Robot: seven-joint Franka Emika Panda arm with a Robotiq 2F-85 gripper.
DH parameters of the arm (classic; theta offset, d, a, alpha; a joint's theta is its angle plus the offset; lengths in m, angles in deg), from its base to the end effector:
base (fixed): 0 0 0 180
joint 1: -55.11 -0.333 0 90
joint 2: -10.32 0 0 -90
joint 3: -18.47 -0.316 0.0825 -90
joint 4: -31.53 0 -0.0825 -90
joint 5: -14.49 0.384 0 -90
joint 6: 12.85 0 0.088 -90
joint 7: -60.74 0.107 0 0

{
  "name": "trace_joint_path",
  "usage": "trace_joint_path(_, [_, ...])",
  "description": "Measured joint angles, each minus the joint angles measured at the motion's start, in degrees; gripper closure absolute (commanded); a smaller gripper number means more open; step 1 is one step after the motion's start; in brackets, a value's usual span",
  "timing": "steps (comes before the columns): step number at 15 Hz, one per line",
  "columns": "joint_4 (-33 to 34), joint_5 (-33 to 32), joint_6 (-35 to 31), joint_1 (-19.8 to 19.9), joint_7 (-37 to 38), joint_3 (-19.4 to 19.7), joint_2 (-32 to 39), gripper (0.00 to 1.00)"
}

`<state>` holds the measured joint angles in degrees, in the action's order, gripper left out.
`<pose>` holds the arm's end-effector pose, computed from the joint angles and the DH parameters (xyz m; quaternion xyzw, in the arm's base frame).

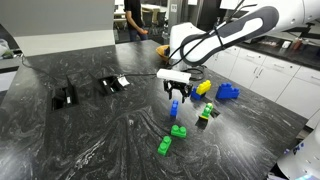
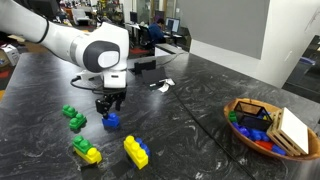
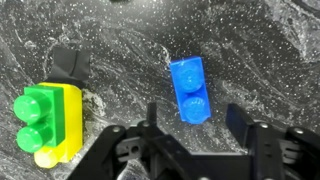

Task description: Move the blue Lego past the green Lego

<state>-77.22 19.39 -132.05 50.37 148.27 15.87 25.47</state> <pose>0.6006 0.0805 0.3573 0.7487 -0.6603 -0.0589 0.0015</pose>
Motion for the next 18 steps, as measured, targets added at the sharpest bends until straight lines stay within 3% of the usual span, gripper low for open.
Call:
trace_joint_path(5, [0.0,0.0,-0.01,0.0,0.0,0.0,0.01,0.27])
trace_joint_path(6, [0.0,0.01,-0.02,0.0,0.0,0.0,0.01,0.07])
trace_joint_path(8, [0.0,-0.01,0.02,0.0,0.0,0.0,0.03,0.01])
trace_joint_path(18, [-2.32,-3.47,-0.11,-2.59,-3.24,-0.33,-5.8,0.0])
